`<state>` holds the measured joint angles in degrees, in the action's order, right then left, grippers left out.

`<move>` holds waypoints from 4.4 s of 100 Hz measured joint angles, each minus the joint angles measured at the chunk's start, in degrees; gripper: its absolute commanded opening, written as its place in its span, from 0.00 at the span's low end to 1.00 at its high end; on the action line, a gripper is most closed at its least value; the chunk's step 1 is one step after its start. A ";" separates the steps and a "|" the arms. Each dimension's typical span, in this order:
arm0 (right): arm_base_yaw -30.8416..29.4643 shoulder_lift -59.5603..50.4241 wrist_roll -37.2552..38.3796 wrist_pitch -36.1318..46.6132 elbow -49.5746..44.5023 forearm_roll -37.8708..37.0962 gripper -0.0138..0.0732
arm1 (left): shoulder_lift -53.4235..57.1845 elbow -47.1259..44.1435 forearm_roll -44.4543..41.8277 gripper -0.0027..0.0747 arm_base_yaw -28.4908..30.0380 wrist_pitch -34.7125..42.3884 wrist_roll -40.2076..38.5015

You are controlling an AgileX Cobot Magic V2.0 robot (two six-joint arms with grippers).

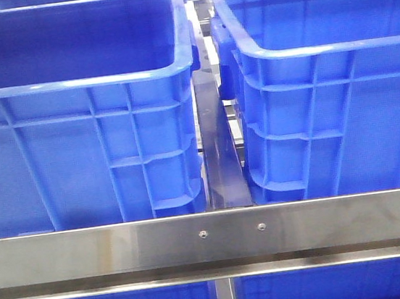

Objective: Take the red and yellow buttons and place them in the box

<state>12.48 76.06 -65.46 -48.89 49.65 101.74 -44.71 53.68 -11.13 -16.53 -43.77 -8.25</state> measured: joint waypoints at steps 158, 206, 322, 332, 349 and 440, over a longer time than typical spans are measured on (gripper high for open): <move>-11.43 10.22 -33.67 55.55 9.17 3.56 0.35 | 26.16 -13.08 0.48 0.01 4.11 0.69 -0.17; -15.12 25.64 -33.67 47.18 17.88 3.45 0.35 | 26.16 -13.08 0.48 0.01 4.11 0.69 -0.17; -14.90 34.24 -36.68 45.17 22.21 3.23 0.71 | 26.16 -13.08 0.93 0.01 4.11 0.69 -0.17; -14.82 34.32 -36.68 45.05 22.21 3.23 0.75 | 26.16 -13.08 1.23 0.01 4.11 0.69 -0.17; -14.82 33.47 -36.68 45.05 22.10 3.23 0.75 | 26.16 -13.08 1.36 0.01 4.11 0.69 -0.17; -14.82 -15.13 -36.68 44.20 -5.87 3.20 0.75 | 26.16 -13.18 1.49 0.01 4.11 0.69 -0.17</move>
<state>-2.34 60.93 -102.14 -4.69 43.78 104.94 -18.55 40.50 -9.64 -12.42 -43.08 -8.42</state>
